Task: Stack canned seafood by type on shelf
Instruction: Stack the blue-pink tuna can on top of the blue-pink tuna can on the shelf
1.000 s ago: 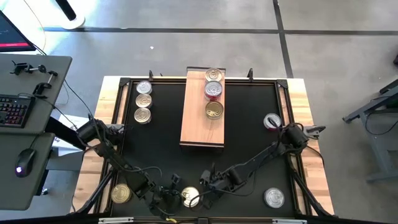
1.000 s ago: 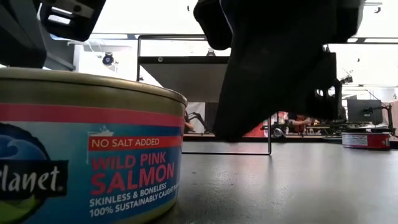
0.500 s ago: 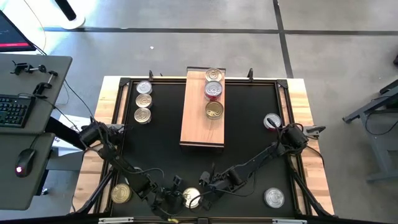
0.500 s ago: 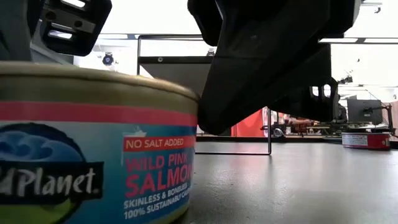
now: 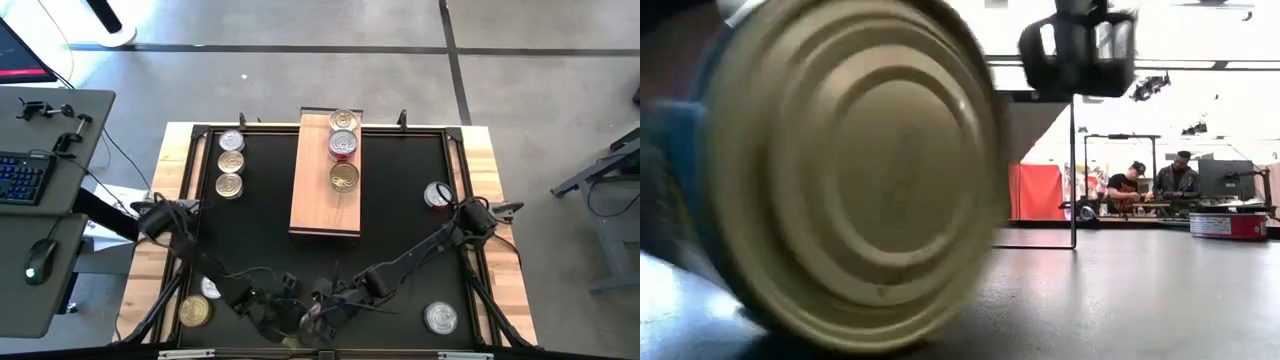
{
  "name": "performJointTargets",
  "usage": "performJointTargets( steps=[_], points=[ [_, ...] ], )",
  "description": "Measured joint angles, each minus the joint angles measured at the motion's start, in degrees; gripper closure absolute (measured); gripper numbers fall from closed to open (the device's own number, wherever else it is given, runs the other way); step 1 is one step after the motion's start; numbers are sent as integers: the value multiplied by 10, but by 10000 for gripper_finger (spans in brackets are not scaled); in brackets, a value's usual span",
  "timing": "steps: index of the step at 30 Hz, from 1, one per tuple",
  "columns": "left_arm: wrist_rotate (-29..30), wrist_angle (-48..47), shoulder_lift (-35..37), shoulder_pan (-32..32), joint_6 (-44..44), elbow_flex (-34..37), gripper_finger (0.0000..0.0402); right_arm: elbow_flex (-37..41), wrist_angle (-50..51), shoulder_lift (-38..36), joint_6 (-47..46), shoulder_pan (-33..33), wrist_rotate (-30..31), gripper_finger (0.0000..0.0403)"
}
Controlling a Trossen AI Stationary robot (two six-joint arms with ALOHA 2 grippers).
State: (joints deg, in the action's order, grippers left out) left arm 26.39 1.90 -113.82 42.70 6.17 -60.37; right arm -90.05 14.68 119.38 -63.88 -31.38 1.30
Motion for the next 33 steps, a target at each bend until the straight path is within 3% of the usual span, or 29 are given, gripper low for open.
performJointTargets(
  steps=[7,11,17,22,25,28,33],
  points=[
    [-2,-10,5,-19,2,-3,401,-20,5,0,27,6,0,403],
    [4,-105,34,-20,13,-4,401,-18,25,-20,63,13,0,403],
    [35,-305,98,-8,171,-3,402,-19,83,-79,172,20,8,403],
    [90,-302,138,44,315,-4,402,-28,102,-92,316,31,-51,394],
    [135,-274,147,78,422,-4,402,-30,144,-88,392,33,-90,359],
    [173,-227,150,110,516,-4,402,-30,179,-83,460,29,-103,300],
    [235,-152,150,145,615,-4,402,-30,189,-82,563,17,-67,189]
  ],
)
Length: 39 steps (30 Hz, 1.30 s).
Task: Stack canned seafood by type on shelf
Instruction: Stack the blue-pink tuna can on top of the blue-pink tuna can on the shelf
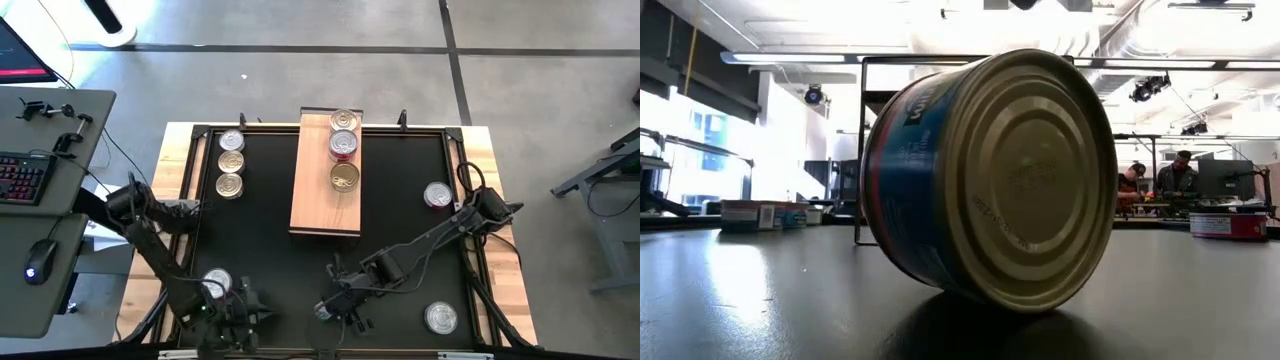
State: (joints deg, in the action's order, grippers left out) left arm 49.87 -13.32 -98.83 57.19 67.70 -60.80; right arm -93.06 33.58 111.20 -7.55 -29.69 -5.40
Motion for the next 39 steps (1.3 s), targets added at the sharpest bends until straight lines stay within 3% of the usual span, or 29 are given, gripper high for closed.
performJointTargets(
  steps=[3,6,28,32,36,39],
  points=[
    [24,32,0,7,11,0,402,1,3,0,25,-2,11,140],
    [24,45,0,6,11,0,402,8,4,6,43,-1,13,116],
    [17,64,0,-9,-4,-1,402,21,-39,92,95,5,42,112],
    [20,81,4,-7,-23,-1,402,20,-50,93,82,0,58,143],
    [22,101,30,-7,-78,-1,402,1,-46,93,50,-4,65,231],
    [31,96,67,-7,-139,-1,401,-38,-24,91,40,-5,67,237]
  ],
)
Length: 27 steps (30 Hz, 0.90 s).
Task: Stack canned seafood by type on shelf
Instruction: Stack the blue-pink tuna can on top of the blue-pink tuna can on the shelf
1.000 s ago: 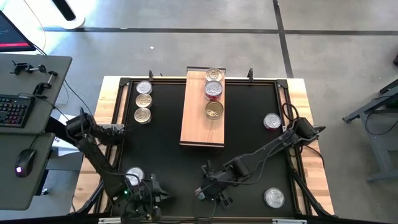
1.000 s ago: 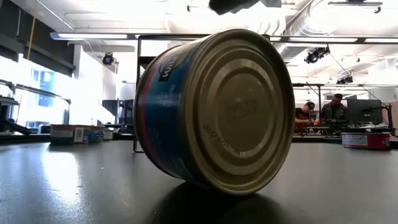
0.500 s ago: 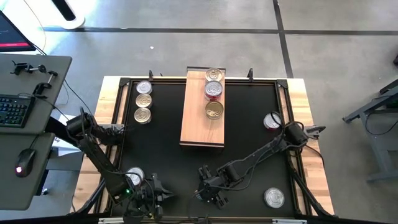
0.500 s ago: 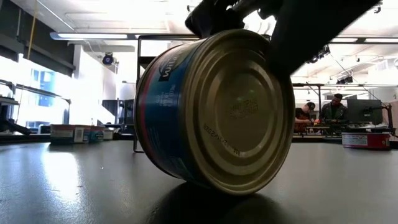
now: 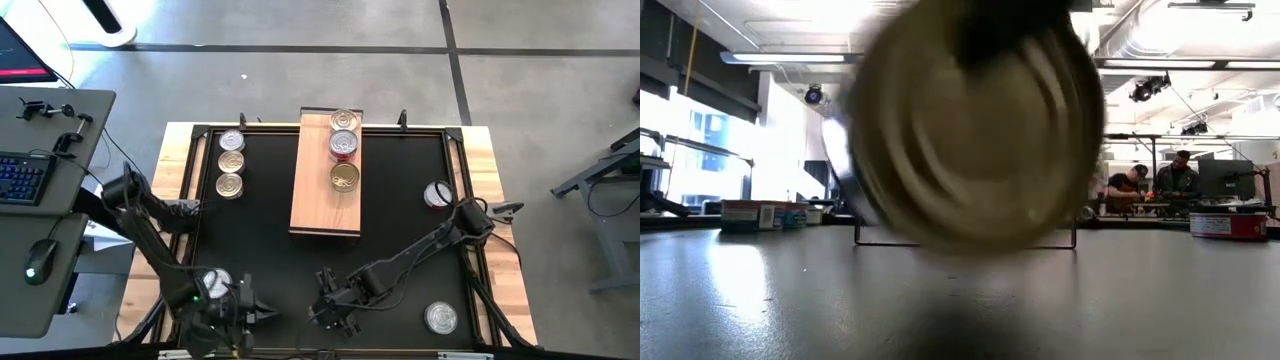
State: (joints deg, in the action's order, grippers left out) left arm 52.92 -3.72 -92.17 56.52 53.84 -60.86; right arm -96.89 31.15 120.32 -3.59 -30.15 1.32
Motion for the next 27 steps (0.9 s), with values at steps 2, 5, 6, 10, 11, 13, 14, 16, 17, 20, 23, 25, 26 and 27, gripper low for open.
performJointTargets(
  steps=[2,5,6,10,11,13,14,16,17,20,23,25,26,27],
  points=[
    [9,-15,30,0,-41,0,402,-45,45,-6,-1,0,13,237],
    [28,-59,76,-1,-86,0,401,-143,136,-11,11,-8,81,237],
    [36,-80,90,-2,-96,0,401,-178,170,-12,22,-10,108,237],
    [77,-148,138,-2,-110,0,401,-297,281,-13,51,-14,226,237],
    [81,-160,146,-2,-109,0,401,-320,306,-13,51,-15,252,237],
    [79,-173,159,-2,-109,0,401,-360,365,-13,52,-12,312,237],
    [77,-174,163,-2,-110,0,401,-372,394,-13,50,-8,341,237],
    [73,-171,165,-2,-121,0,401,-383,449,-15,35,1,389,237],
    [69,-168,165,-2,-130,0,401,-379,471,-17,23,6,407,237],
    [40,-156,161,-5,-154,0,401,-356,526,-18,-10,22,419,237],
    [8,-157,154,-9,-151,0,401,-321,562,-18,-40,35,424,237],
    [-2,-156,149,-13,-151,0,401,-294,579,-18,-57,43,440,237],
    [-2,-156,146,-14,-151,0,401,-279,586,-18,-65,46,448,237],
    [-2,-156,143,-15,-150,0,401,-264,588,-18,-71,50,456,237]
  ],
)
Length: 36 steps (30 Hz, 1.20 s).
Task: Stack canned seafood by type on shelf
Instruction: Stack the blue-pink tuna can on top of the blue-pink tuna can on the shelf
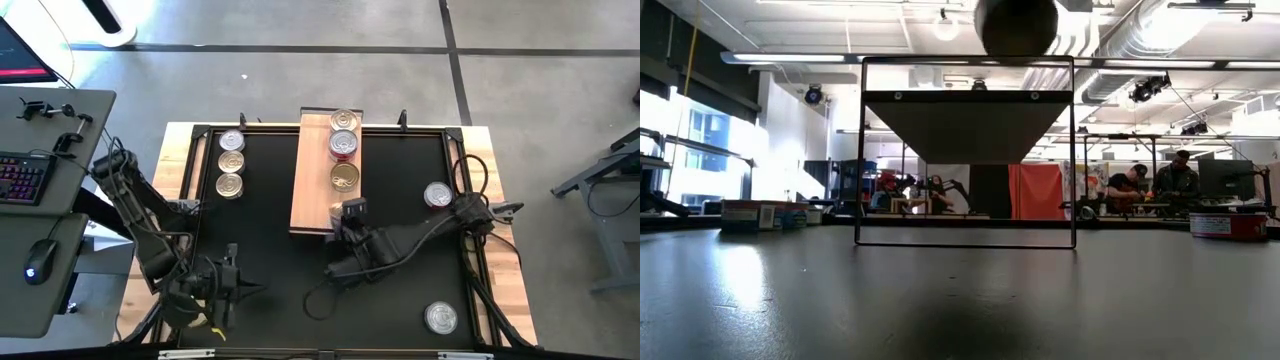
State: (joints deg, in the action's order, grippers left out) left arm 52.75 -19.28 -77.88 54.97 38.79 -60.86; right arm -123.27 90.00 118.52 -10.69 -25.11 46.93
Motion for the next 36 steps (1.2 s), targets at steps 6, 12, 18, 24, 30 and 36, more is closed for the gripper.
performJointTargets(
  steps=[6,12,18,24,30,36],
  points=[
    [-3,0,-13,-3,1,0,401,46,-10,0,-29,7,4,237],
    [-9,-2,-10,0,-12,0,401,6,-11,-17,-39,6,5,237],
    [-38,0,22,25,-61,0,401,-18,-35,-71,-49,19,10,237],
    [-25,-8,62,53,-136,0,401,-18,-18,-97,-65,78,47,237],
    [-6,-54,94,49,-164,0,401,-18,-16,-103,44,185,68,237],
    [50,-100,112,16,-152,0,401,-14,-135,-103,250,346,-90,237]
  ],
)
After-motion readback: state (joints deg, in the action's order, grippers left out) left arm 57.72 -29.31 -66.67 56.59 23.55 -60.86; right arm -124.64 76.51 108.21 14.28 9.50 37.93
